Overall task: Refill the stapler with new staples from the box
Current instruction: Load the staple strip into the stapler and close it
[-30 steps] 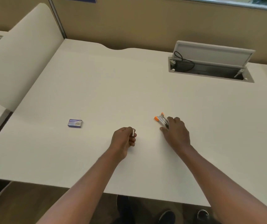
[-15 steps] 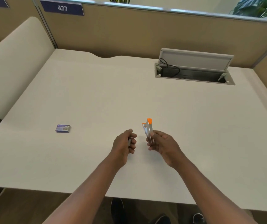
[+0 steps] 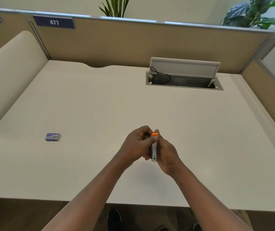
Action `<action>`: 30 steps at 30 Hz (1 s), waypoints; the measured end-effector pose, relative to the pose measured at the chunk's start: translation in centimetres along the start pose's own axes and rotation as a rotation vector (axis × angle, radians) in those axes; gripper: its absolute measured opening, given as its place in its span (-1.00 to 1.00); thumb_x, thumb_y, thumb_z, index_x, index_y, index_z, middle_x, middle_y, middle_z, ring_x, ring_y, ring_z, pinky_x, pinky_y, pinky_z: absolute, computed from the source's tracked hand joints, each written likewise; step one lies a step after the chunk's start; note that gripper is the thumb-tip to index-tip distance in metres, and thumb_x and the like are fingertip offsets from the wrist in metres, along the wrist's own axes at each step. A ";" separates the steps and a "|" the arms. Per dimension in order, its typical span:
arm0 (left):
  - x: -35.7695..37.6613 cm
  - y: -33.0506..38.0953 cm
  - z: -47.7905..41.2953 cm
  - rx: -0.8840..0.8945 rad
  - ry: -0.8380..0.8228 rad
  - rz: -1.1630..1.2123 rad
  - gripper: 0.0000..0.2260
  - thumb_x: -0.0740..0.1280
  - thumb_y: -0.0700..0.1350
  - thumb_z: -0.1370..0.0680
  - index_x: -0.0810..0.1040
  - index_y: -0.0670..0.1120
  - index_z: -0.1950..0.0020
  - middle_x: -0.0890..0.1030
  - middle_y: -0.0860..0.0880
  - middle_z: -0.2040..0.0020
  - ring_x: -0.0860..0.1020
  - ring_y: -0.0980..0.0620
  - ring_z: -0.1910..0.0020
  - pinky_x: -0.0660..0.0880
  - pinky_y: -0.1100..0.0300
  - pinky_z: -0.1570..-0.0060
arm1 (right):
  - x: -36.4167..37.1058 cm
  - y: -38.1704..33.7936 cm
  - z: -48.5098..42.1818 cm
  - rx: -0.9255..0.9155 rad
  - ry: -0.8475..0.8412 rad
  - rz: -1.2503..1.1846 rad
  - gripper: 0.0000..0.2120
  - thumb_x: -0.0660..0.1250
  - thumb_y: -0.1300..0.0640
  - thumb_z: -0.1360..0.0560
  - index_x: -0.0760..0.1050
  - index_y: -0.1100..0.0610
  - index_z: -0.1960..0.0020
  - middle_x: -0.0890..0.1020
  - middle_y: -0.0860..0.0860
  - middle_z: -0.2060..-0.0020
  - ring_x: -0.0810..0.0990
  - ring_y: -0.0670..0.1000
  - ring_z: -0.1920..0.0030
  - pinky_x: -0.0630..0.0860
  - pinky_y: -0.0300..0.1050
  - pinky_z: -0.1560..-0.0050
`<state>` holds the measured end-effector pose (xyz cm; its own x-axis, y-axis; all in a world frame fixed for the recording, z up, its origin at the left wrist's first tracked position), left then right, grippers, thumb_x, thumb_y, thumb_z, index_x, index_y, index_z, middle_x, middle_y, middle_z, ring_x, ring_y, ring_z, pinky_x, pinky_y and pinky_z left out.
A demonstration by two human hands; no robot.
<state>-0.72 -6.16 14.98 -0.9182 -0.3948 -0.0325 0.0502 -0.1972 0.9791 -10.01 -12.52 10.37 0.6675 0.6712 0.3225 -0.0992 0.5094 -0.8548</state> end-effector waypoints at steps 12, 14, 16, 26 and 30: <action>1.9 2.8 1.5 0.224 0.152 -0.170 -0.90 0.35 -0.20 -0.61 0.50 -0.07 0.09 0.37 -0.11 0.39 0.40 0.03 0.42 0.45 0.13 0.34 | -1.6 -0.9 0.7 0.012 0.137 -0.164 -0.54 0.22 -0.21 -0.64 0.63 0.14 0.10 0.66 0.07 0.32 0.62 0.04 0.33 0.55 -0.08 0.22; 2.4 3.4 2.4 0.325 0.185 -0.295 -0.85 0.40 -0.16 -0.57 0.47 -0.02 0.15 0.35 0.13 0.41 0.30 0.13 0.40 0.31 0.32 0.33 | -2.7 -1.2 0.4 0.045 0.271 -0.372 -0.58 0.20 -0.15 -0.67 0.53 0.13 0.17 0.63 0.06 0.35 0.63 0.05 0.31 0.56 -0.05 0.16; 3.3 3.4 3.6 0.408 0.202 -0.400 -0.81 0.44 -0.14 -0.55 0.44 -0.01 0.14 0.38 0.19 0.40 0.31 0.14 0.39 0.27 0.39 0.35 | -4.3 -2.1 0.1 0.023 0.332 -0.515 -0.59 0.15 -0.13 -0.69 0.45 0.13 0.17 0.60 0.06 0.35 0.66 0.07 0.34 0.57 -0.03 0.17; 2.0 -2.2 2.9 -0.071 0.392 0.293 -0.96 0.34 -0.17 -0.64 0.58 -0.11 -0.04 0.37 -0.03 0.32 0.30 0.08 0.42 0.27 0.25 0.45 | -4.5 -5.3 0.2 -0.168 0.070 -0.784 -0.60 0.04 -0.14 -0.71 0.47 0.14 -0.03 0.68 0.29 -0.17 0.65 0.31 -0.26 0.48 0.27 -0.34; -0.5 -1.3 1.9 -0.042 0.411 0.551 -0.96 0.33 -0.21 -0.63 0.56 -0.17 -0.02 0.35 -0.01 0.36 0.27 0.09 0.48 0.18 0.24 0.48 | -4.5 -5.1 1.5 -0.117 -0.003 -0.760 -0.69 0.13 0.09 -0.64 0.55 0.28 -0.06 0.63 0.37 -0.23 0.63 0.35 -0.27 0.57 0.21 -0.27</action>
<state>-1.12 -4.00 14.15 -0.5316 -0.7540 0.3858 0.4898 0.0980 0.8663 -13.66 -17.34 13.94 0.5188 0.1612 0.8396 0.4644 0.7714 -0.4350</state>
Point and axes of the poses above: each hand's wrist, its own z-axis away from the middle knuckle, its own x-axis out of the palm, y = z × x, the point moved 6 cm from there along -z, towards the middle knuckle
